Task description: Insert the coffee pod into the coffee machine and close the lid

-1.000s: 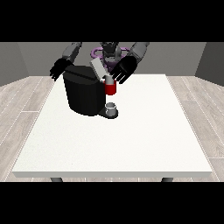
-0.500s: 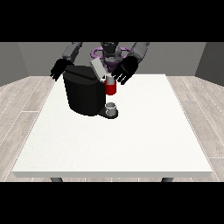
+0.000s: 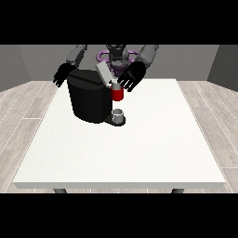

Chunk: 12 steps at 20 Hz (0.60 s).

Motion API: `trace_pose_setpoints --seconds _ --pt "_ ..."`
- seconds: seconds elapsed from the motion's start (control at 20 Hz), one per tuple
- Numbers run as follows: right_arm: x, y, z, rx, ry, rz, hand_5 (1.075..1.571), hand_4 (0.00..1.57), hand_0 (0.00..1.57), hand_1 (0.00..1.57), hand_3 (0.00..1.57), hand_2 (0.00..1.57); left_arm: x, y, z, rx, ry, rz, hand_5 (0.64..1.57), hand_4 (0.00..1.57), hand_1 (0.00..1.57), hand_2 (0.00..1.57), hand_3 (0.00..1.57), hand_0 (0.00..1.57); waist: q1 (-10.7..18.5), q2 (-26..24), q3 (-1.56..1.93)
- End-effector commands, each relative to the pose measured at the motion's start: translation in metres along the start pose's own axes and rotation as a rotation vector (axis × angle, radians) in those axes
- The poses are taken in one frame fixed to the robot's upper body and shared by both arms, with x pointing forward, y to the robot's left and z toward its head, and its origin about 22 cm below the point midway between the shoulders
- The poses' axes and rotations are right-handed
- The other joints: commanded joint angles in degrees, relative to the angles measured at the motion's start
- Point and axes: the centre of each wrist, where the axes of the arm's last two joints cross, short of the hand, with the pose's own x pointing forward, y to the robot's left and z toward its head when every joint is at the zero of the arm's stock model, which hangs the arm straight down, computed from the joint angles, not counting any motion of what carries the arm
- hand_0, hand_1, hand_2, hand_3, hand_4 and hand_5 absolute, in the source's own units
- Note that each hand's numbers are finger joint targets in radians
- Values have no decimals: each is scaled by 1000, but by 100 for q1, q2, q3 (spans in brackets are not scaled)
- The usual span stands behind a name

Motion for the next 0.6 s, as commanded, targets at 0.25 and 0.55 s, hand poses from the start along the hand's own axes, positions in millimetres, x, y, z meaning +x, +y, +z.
trace_pose_setpoints --seconds 0.25,0.55 --pt "5 -1 -5 -6 27 -12 1571 458 0 0 0 0 4 2 -3 -36 16 -23 1571 365 1051 1118 953 1051 18 -108 -7" --pt "-9 -11 7 -17 14 20 1571 411 0 0 0 0 -14 -6 5 -22 9 -47 1571 369 1018 1086 904 1018 11 -26 -7"
